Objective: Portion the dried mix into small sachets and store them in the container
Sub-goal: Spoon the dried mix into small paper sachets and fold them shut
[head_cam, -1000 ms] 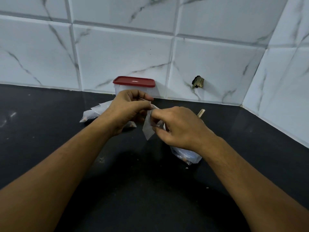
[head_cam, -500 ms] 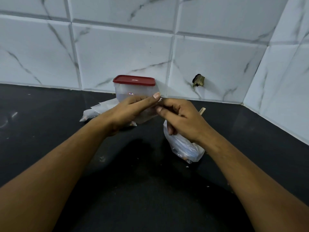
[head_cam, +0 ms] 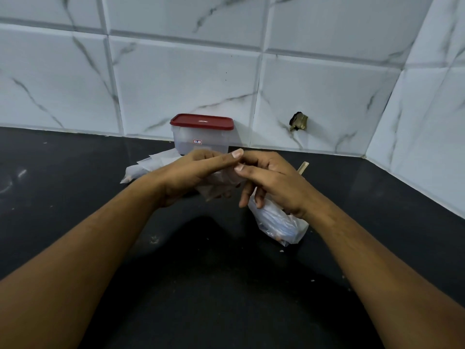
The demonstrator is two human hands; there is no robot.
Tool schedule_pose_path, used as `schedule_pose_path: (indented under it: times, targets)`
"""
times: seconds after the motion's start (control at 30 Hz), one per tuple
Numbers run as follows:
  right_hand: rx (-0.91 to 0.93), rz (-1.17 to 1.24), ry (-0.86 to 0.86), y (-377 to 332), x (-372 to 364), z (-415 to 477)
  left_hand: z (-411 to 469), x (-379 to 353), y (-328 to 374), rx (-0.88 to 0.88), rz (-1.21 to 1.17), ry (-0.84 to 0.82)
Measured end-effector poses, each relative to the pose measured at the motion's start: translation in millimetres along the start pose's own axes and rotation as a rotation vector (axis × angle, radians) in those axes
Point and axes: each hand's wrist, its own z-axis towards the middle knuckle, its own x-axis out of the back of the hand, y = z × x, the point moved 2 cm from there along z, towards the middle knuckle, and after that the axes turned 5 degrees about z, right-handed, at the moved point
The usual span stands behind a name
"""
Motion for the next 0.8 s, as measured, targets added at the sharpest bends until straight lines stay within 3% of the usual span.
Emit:
schedule_pose_path:
  times: [0.1, 0.37, 0.8]
  targets:
    - [-0.013, 0.008, -0.023, 0.1, 0.4, -0.7, -0.5, -1.2, -1.2, 0.009, 0.015, -0.059]
    - [-0.061, 0.019, -0.132, 0.8, -3.6, -1.8, 0.6, -2.4, -1.5, 0.079, 0.011, -0.021]
    - [-0.221, 0.203, -0.308, 3.2, -7.0, -4.0, -0.6, -7.5, -4.1, 0.093, 0.005, -0.105]
